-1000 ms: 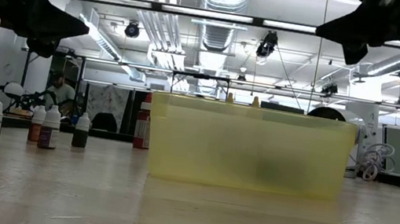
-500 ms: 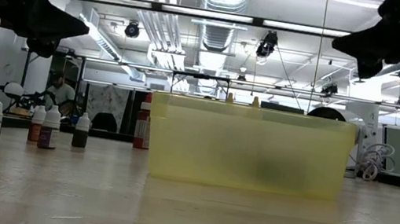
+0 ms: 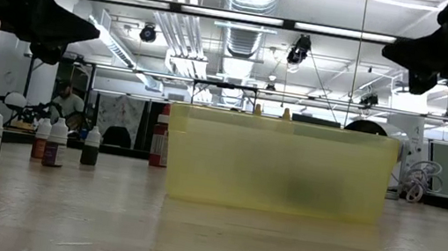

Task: Pick & Place food coloring
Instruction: Put the small orange food coloring bottle into the yellow bin

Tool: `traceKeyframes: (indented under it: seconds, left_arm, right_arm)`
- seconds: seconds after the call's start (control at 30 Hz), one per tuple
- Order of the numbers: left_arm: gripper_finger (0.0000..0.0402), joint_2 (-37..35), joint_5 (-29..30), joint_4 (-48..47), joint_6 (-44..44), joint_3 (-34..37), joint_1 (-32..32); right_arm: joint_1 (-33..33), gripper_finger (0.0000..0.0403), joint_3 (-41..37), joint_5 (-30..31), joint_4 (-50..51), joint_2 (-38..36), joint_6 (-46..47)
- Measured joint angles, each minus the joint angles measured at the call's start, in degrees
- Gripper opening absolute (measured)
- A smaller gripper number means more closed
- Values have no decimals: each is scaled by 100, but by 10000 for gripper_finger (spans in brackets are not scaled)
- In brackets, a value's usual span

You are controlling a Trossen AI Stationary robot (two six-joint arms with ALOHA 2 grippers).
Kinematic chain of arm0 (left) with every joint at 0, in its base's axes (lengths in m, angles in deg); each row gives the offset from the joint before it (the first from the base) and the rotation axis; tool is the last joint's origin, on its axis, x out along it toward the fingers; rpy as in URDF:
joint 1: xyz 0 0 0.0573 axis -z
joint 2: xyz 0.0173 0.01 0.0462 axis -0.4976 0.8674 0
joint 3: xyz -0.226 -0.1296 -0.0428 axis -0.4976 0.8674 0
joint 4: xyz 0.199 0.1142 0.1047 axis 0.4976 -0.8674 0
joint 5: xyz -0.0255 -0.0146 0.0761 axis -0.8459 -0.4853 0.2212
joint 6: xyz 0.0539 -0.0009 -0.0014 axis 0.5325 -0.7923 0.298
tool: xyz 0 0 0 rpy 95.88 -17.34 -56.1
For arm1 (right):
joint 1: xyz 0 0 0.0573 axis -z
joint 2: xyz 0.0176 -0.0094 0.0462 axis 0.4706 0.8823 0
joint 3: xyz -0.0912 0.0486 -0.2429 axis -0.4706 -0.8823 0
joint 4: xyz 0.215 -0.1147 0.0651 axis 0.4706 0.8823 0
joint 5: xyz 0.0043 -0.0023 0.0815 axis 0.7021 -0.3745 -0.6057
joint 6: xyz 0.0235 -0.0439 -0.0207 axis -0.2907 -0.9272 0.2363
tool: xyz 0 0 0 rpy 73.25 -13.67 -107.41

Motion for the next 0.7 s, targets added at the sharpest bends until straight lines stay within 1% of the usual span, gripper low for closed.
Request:
traceKeyframes:
  seconds: [0.7]
  left_arm:
    - [0,0,0,-2,2,-2,0]
  right_arm:
    - [-2,13,-246,-3,-1,-63,-11]
